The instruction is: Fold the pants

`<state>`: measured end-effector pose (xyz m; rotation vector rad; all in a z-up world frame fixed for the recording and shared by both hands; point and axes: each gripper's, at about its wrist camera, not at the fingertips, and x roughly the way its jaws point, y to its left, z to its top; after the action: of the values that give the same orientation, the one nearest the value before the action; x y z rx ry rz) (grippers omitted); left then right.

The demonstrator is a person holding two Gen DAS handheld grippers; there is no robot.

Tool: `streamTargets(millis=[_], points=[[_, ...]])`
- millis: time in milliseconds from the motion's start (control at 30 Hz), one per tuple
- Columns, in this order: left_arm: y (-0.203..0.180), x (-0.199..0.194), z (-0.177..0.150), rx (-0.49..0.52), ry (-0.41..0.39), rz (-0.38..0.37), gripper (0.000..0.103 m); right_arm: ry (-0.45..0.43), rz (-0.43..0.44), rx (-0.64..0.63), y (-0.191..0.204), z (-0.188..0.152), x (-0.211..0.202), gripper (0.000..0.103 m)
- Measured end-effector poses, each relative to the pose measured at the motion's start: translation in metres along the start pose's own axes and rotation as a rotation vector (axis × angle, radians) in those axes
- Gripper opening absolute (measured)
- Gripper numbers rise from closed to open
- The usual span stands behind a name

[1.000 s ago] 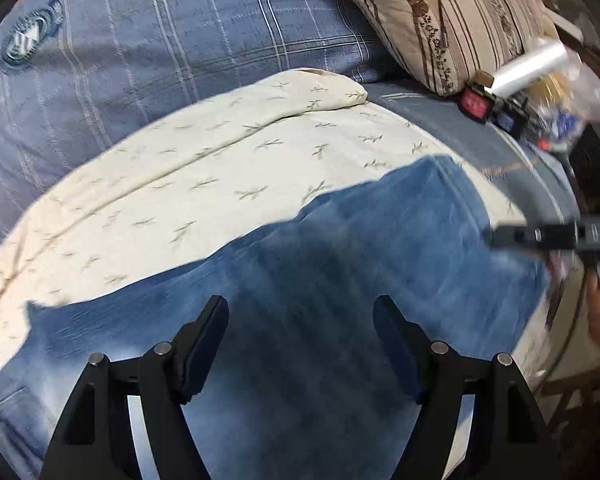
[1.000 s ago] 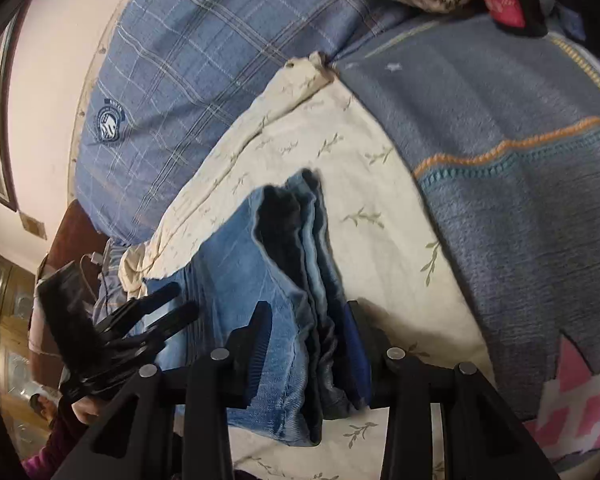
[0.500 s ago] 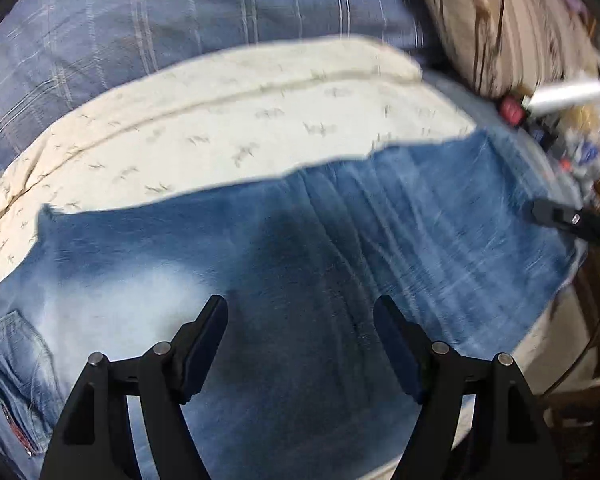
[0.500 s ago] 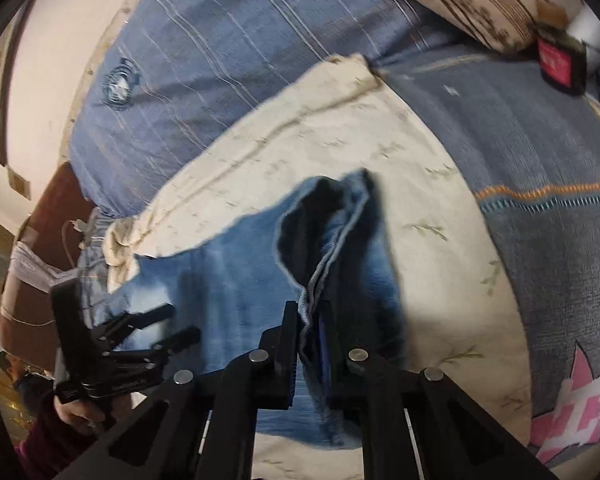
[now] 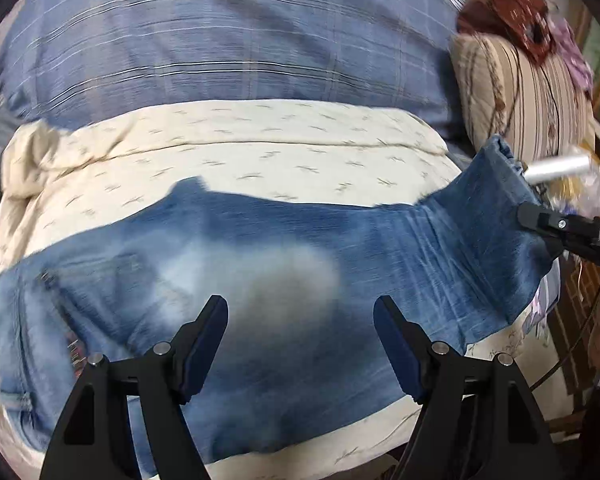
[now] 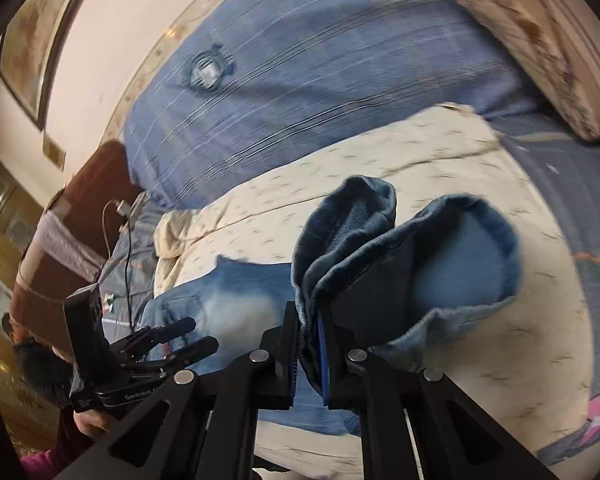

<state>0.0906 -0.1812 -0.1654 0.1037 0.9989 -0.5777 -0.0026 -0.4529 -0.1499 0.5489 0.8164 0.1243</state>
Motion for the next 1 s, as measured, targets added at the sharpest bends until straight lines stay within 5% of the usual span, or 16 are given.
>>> streamTargets(millis=[400,667,833,1000], points=[[0.086,-0.023,-0.034,-0.126,-0.031,0.043,0.076,0.298,-0.056,-0.195,0.122,-0.042,0.147,0.016],[0.084,-0.020,-0.046,-0.139,-0.015,0.011,0.076,0.124,0.085,-0.373,0.157,-0.032,0.104,0.017],[0.047,-0.015,-0.046,-0.069,-0.008,-0.051,0.076,0.032,0.069,-0.195,0.106,-0.013,0.077,0.017],[0.015,0.000,-0.039,-0.026,-0.062,-0.092,0.076,0.111,-0.055,-0.121,0.073,-0.010,0.108,0.017]])
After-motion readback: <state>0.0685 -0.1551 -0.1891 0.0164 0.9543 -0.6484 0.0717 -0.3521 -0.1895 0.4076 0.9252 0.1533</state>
